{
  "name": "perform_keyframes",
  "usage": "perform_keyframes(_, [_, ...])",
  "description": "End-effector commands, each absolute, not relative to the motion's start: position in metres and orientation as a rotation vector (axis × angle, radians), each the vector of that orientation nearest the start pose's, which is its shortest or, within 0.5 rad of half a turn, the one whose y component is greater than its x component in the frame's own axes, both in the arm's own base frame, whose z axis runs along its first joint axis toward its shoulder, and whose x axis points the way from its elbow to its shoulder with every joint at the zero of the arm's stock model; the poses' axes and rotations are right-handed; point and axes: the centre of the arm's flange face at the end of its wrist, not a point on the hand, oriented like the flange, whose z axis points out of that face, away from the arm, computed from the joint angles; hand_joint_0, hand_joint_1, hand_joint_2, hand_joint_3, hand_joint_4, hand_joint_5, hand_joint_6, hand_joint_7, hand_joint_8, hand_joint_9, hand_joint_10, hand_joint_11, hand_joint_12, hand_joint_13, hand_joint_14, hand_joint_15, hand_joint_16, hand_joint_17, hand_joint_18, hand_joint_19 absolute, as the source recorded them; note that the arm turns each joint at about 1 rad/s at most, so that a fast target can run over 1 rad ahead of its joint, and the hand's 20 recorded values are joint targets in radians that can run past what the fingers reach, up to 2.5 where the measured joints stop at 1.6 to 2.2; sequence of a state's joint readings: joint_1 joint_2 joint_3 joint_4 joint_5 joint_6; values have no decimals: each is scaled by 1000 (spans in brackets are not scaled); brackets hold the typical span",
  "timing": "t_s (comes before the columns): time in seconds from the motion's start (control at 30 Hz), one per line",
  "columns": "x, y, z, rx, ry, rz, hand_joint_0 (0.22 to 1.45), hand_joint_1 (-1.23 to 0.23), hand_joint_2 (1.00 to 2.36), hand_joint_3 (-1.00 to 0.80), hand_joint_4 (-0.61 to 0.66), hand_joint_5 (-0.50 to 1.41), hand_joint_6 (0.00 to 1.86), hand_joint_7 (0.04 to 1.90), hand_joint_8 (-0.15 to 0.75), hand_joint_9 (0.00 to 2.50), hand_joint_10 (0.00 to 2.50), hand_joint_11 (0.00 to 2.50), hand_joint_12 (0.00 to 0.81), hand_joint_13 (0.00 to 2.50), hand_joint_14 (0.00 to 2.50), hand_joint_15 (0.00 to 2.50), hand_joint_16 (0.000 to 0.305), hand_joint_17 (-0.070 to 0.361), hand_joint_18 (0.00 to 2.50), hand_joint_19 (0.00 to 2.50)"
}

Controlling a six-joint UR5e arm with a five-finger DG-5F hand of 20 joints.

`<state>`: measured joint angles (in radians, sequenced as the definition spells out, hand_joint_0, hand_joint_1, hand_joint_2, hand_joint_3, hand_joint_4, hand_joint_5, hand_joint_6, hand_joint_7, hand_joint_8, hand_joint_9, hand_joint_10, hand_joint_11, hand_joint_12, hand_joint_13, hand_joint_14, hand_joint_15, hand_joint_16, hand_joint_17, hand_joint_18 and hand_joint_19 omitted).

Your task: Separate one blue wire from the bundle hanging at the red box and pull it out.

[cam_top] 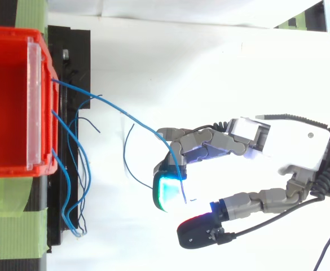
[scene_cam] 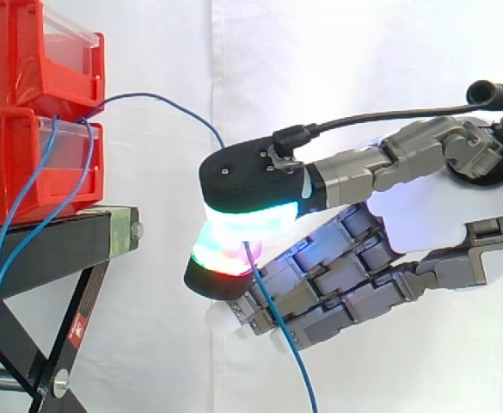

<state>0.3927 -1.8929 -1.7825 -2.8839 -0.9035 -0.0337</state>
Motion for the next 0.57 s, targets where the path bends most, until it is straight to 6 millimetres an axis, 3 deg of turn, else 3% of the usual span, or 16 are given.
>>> perform_keyframes(0.0, [555,19,249,1365,1252,760,651,-877,1019,-188,72,-161,754,1151,234,556,11,399,372,123,4,106,59,132,178,133])
perform_keyframes(0.53, [555,19,249,1365,1252,760,651,-875,1019,-187,75,-161,755,1148,234,557,11,389,372,123,3,107,59,132,176,132])
